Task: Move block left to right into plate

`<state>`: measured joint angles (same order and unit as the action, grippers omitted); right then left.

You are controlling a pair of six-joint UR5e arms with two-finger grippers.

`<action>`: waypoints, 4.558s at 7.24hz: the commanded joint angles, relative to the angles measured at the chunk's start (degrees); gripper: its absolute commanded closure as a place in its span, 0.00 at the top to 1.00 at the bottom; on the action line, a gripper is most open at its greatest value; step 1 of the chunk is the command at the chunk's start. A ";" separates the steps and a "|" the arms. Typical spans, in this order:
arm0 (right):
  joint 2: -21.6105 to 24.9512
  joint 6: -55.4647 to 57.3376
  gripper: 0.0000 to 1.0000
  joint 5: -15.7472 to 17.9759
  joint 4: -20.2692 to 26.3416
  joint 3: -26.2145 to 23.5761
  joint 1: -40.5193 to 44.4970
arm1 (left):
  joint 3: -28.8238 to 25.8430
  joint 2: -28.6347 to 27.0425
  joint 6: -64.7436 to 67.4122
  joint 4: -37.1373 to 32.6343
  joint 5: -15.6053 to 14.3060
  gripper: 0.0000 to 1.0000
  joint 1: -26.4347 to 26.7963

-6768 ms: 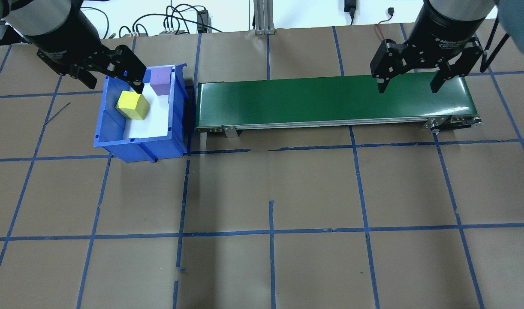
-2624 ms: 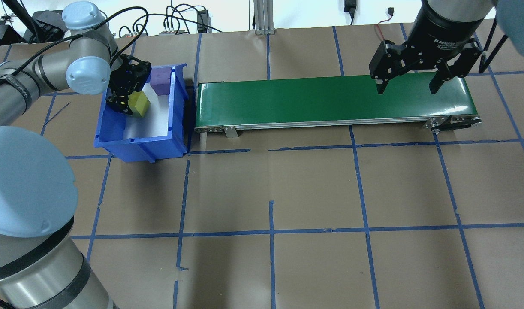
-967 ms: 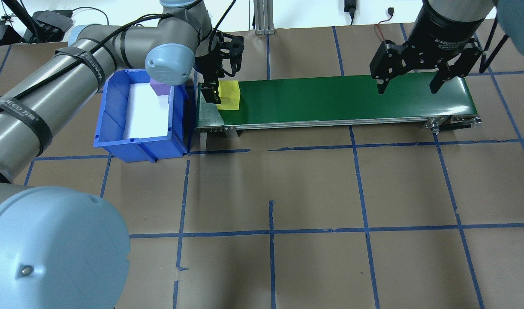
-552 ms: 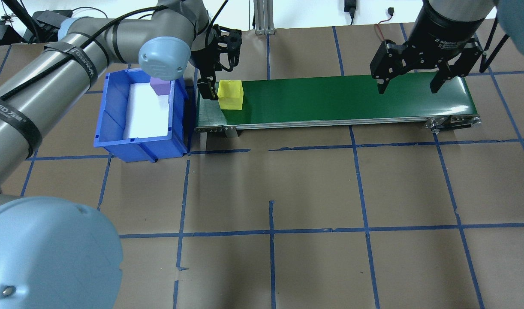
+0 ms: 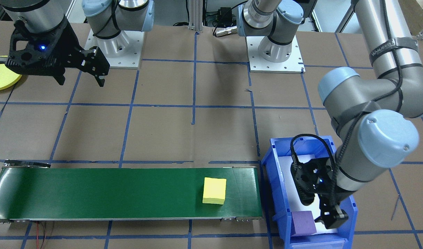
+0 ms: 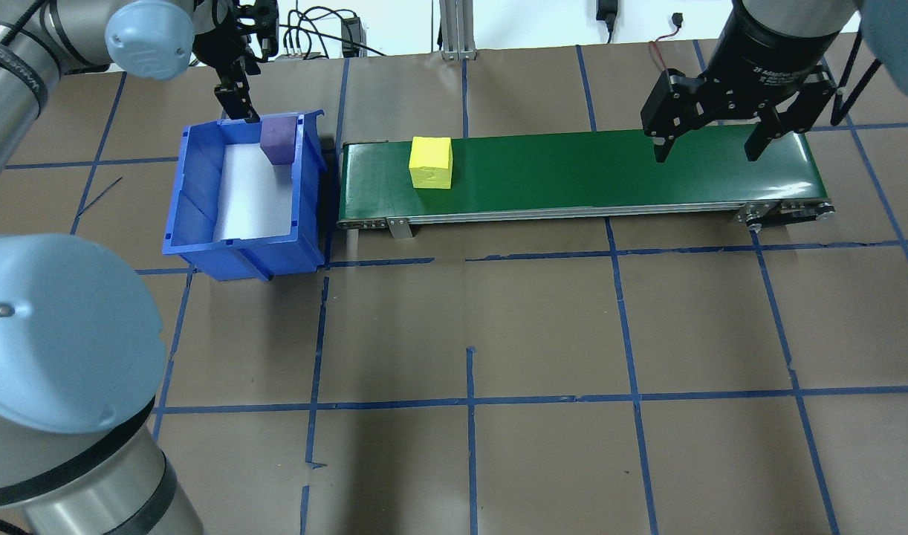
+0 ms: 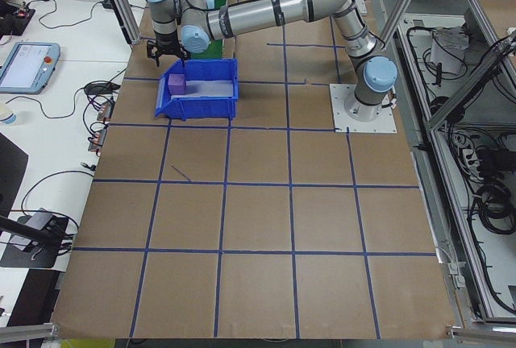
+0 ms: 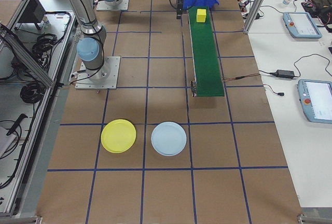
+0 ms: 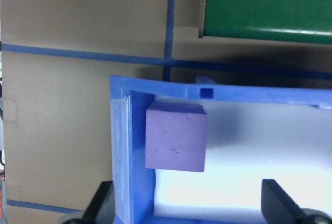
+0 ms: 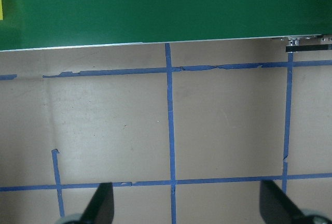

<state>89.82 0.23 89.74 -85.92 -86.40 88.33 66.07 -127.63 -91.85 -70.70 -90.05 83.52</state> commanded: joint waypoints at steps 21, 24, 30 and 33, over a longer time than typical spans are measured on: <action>-0.09 -0.06 1.00 -0.09 -0.04 -0.09 -0.08 | 11.46 3.87 6.85 3.56 -2.57 0.95 16.15; -0.17 -0.59 1.00 -0.09 -0.21 -0.09 -0.35 | 8.22 15.59 10.88 -12.34 -2.32 0.95 15.89; -0.52 -11.17 1.00 -0.61 -0.47 0.17 -8.75 | 20.06 29.81 76.54 -12.13 -2.67 1.00 11.68; -9.52 -20.52 1.00 -1.93 -13.30 0.87 -19.06 | 19.97 30.25 91.93 -12.35 -2.58 1.00 7.47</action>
<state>85.52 -17.77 88.24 -91.15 -85.89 72.14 85.73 -97.62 -4.13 -83.18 -92.53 92.84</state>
